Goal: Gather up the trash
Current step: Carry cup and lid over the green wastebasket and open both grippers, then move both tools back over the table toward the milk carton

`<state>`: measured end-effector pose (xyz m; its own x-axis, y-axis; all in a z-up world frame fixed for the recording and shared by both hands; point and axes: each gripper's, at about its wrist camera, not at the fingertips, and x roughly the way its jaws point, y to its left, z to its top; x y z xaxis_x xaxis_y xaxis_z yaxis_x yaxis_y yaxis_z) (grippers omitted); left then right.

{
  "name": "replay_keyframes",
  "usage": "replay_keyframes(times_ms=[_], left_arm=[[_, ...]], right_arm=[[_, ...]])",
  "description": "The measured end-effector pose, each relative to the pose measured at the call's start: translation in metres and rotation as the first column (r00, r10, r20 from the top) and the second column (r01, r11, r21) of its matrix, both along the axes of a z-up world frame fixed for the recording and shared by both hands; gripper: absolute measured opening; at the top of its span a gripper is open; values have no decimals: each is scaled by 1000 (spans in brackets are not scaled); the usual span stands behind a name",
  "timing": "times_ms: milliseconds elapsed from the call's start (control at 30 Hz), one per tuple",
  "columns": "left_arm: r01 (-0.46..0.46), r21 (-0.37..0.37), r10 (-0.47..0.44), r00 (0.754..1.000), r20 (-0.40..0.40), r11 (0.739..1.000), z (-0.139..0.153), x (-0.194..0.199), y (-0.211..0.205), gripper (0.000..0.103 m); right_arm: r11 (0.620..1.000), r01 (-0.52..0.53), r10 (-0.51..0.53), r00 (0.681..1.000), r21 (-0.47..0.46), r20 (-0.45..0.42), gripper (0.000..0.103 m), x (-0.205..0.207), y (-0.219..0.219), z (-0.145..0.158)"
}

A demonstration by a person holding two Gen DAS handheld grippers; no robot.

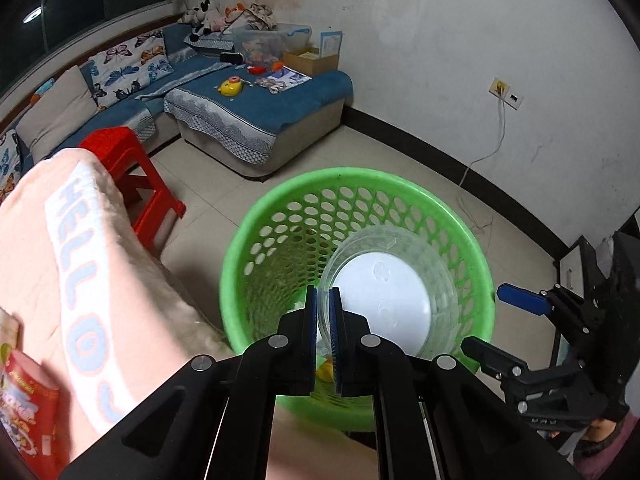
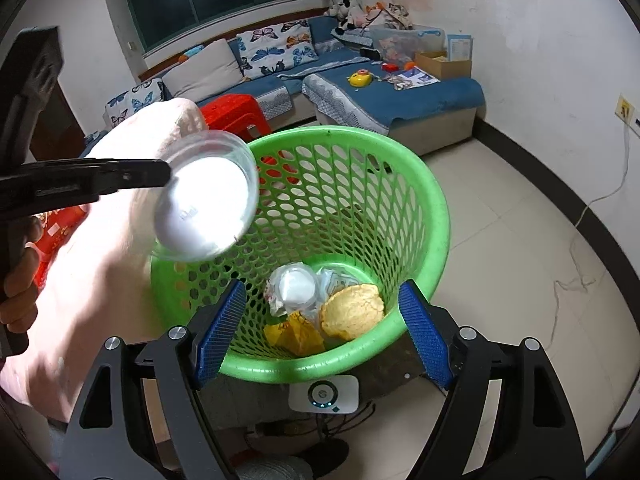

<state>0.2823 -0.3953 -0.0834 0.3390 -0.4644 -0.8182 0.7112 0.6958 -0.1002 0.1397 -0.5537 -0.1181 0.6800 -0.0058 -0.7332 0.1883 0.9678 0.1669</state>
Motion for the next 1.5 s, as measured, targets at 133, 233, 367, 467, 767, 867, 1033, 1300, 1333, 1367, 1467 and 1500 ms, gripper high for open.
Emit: replay_keyframes(times_ms=[133, 233, 367, 467, 767, 867, 1033, 1300, 1333, 1367, 1467, 1500], left_arm=[[-7, 0, 7, 1000, -12, 1000, -5, -1, -7, 21], [-8, -9, 8, 1000, -18, 1000, -6, -1, -4, 30], [-17, -30, 17, 1000, -11, 999, 0, -5, 12, 31], [-26, -42, 26, 1000, 9, 999, 8, -13, 34, 32], [-124, -69, 130, 988, 88, 990, 31, -36, 120, 59], [-170, -95, 181, 976, 118, 981, 42, -43, 155, 65], [-261, -106, 277, 942, 190, 959, 56, -56, 215, 73], [-520, -77, 522, 819, 238, 851, 68, -67, 321, 77], [-574, -71, 573, 786, 230, 816, 68, -67, 338, 77], [-614, -66, 611, 760, 220, 787, 68, -64, 350, 77], [-745, -56, 743, 651, 155, 665, 64, -59, 394, 77], [-772, -52, 770, 622, 141, 633, 61, -57, 406, 77]], right_arm=[[1000, 4, -4, 1000, 2, 1, 78, -4, -1, 0], [1000, 9, -9, 1000, 6, 1, 78, -7, -3, 0], [1000, 1, -1, 1000, 9, 6, 78, -9, 4, 5], [1000, -18, 18, 1000, 1, 15, 79, -10, 14, 10], [996, -80, 79, 995, 24, 54, 83, -4, 57, 28], [993, -119, 117, 991, 24, 62, 84, 2, 77, 33], [980, -198, 196, 978, 30, 72, 84, 15, 122, 42], [946, -322, 319, 944, 26, 88, 85, 37, 192, 54], [941, -337, 334, 938, 26, 90, 85, 41, 200, 55], [935, -354, 350, 932, 29, 92, 85, 44, 208, 57], [921, -388, 385, 918, 19, 97, 85, 49, 227, 61], [915, -403, 399, 911, 20, 99, 85, 52, 234, 63]])
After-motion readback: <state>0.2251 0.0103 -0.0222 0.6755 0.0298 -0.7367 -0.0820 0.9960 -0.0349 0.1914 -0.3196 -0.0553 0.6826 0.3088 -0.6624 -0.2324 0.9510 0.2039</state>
